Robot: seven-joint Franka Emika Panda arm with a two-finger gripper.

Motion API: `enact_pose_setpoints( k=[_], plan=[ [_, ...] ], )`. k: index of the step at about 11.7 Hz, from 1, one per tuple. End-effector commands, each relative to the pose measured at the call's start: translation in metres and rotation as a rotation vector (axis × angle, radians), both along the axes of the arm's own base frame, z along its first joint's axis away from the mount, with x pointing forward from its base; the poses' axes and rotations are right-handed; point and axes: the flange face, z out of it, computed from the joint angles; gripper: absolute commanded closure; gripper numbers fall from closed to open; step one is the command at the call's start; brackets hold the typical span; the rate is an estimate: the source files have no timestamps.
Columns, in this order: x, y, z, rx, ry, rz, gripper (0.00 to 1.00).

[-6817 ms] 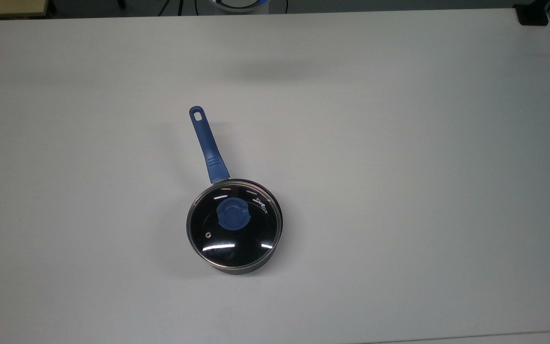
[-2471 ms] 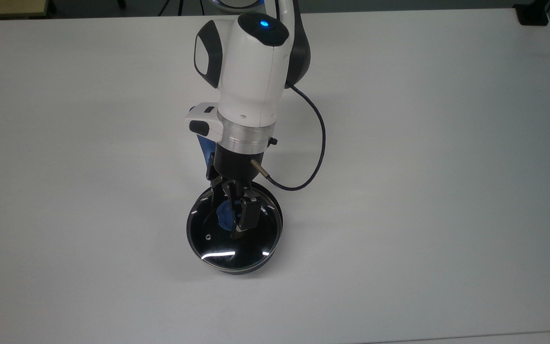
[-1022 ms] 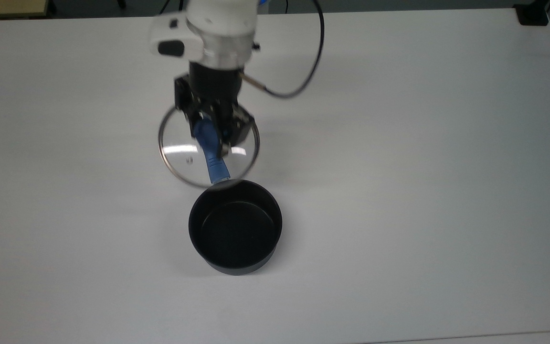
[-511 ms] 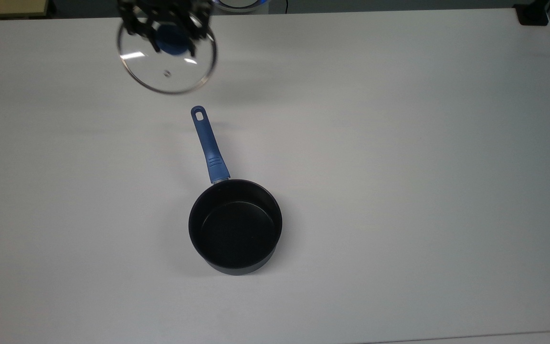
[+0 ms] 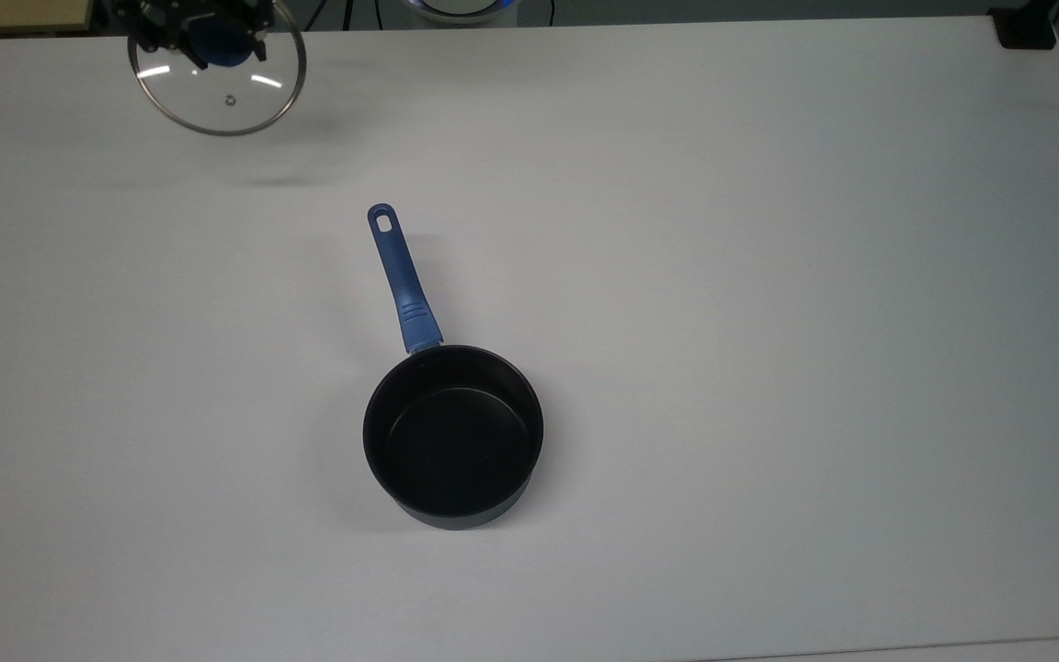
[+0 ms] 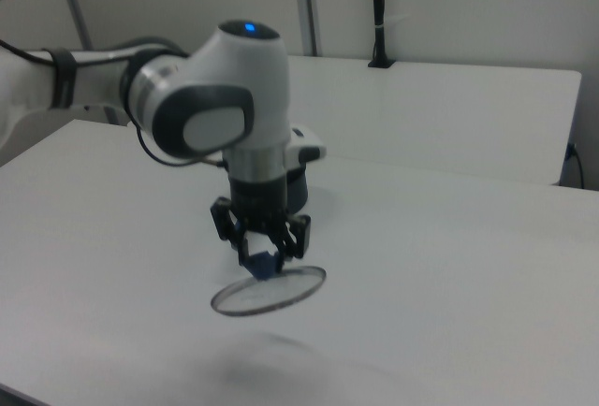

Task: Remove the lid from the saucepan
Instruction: 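Carry the lifted lid away from the saucepan, past the handle end, then lower the lid onto the table and open the gripper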

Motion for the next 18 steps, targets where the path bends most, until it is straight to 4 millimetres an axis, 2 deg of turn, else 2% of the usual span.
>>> enact_pose_setpoints(
  k=[1, 3, 5, 7, 8, 10, 12, 13, 15, 16, 18],
  plan=[
    [-0.016, 0.001, -0.07, 0.007, -0.098, -0.033, 0.73],
    [-0.007, 0.005, -0.106, 0.019, -0.126, -0.082, 0.73],
    [0.011, 0.034, -0.127, 0.036, -0.122, -0.171, 0.73],
    [0.013, 0.051, -0.129, 0.061, -0.113, -0.213, 0.74],
    [0.018, 0.068, -0.133, 0.067, -0.103, -0.204, 0.73],
    [0.019, 0.075, -0.143, 0.072, -0.082, -0.21, 0.73],
    [0.02, 0.074, -0.151, 0.07, -0.064, -0.194, 0.61],
    [0.019, 0.074, -0.151, 0.072, -0.058, -0.194, 0.49],
    [0.018, 0.075, -0.146, 0.083, -0.031, -0.197, 0.09],
    [0.018, 0.076, -0.143, 0.087, -0.021, -0.196, 0.0],
    [0.024, 0.073, -0.125, 0.096, -0.014, -0.228, 0.0]
  ],
)
